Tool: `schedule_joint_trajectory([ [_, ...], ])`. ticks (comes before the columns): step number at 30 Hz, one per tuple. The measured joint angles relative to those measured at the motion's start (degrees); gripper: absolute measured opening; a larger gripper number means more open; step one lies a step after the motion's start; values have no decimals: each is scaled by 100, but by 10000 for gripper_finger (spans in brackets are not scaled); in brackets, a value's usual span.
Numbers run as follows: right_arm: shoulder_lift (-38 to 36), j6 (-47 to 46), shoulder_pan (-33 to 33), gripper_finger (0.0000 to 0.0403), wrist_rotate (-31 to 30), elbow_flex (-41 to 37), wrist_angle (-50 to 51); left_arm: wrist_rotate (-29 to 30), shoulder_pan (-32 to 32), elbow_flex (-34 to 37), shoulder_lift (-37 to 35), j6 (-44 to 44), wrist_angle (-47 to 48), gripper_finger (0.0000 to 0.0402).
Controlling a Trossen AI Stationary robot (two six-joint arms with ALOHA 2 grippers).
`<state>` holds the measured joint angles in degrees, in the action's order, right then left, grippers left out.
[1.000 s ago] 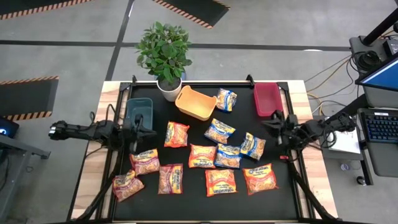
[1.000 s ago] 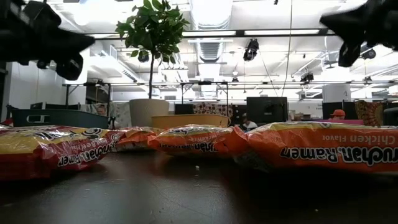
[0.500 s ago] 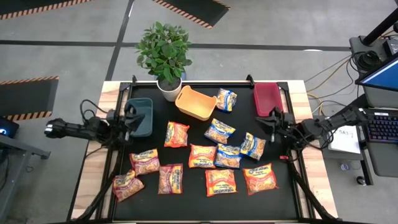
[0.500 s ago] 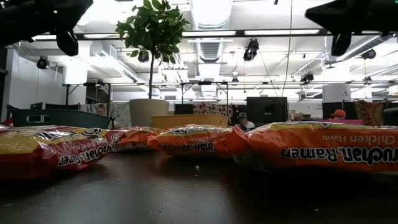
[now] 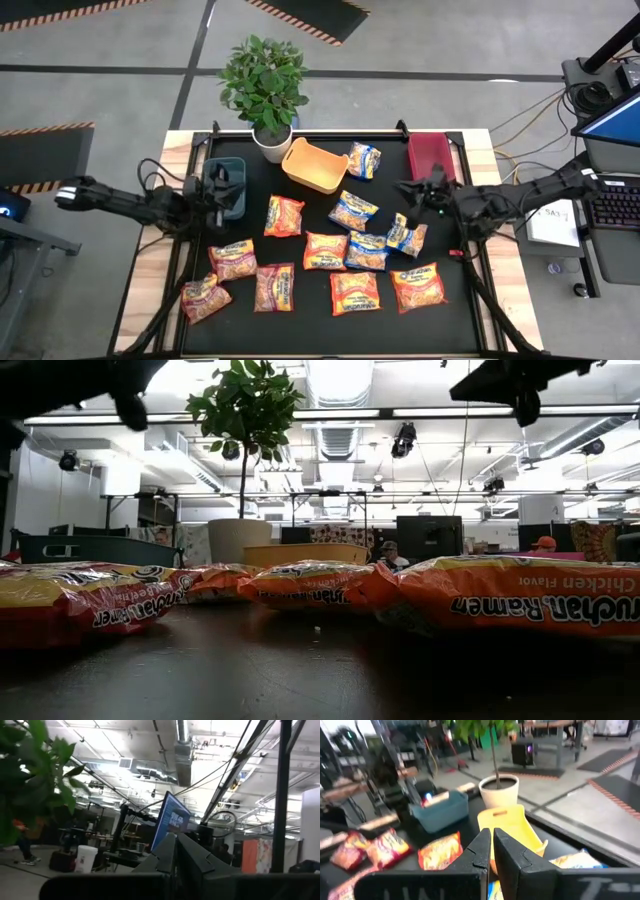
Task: Sort Maruchan noodles
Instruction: Put the blue noodle pack into the red bin
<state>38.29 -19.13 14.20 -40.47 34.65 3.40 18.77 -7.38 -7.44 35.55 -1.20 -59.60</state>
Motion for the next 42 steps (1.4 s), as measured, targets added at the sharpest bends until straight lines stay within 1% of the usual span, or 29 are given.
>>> schedule_joint_trajectory([
  [2, 121, -79, 2, 13, 7, 163, 142, 4, -2, -287, 270, 94, 253, 0],
  [4, 221, -48, 0, 13, -7, 281, 211, 7, -2, -588, 528, 199, 697, 0],
  [7, 384, 159, -37, 13, -6, 363, 345, 10, -2, -1070, 876, 351, 1602, 0],
  [9, 480, 365, -44, 13, -4, 392, 363, -34, -21, -1460, 1034, 317, 2466, 0],
  [13, 670, 1019, -79, 13, -9, 439, 334, -653, -73, -2357, 1319, -235, 4439, 0],
  [14, 727, 1102, -96, 13, -6, 439, 332, -760, -89, -2553, 1412, -363, 4802, 0],
  [16, 799, 1012, -118, 13, -4, 439, 343, -790, -111, -2915, 1660, -468, 5271, 0],
  [18, 875, 693, -116, 13, 9, 439, 329, -787, -111, -3197, 1921, -395, 5483, 0],
  [20, 949, 208, -111, 13, 44, 439, 324, -785, -109, -3389, 2232, -197, 5531, 0],
  [23, 1119, -582, -111, 13, 51, 439, 323, -787, -128, -3486, 2684, 22, 5600, 0],
  [25, 1238, -815, -111, 13, 41, 439, 309, -787, -133, -3487, 2986, 53, 5508, 0],
  [33, 1542, -582, -204, 13, -1, 437, -221, -585, -126, -3263, 4304, 11, 4094, 0],
  [38, 1546, -382, -434, 13, -26, 437, -244, -578, -84, -3330, 5222, 213, 3550, 0],
  [42, 1452, -837, -611, 13, 37, 439, -184, -568, 26, -3496, 5770, 214, 3224, 0],
])
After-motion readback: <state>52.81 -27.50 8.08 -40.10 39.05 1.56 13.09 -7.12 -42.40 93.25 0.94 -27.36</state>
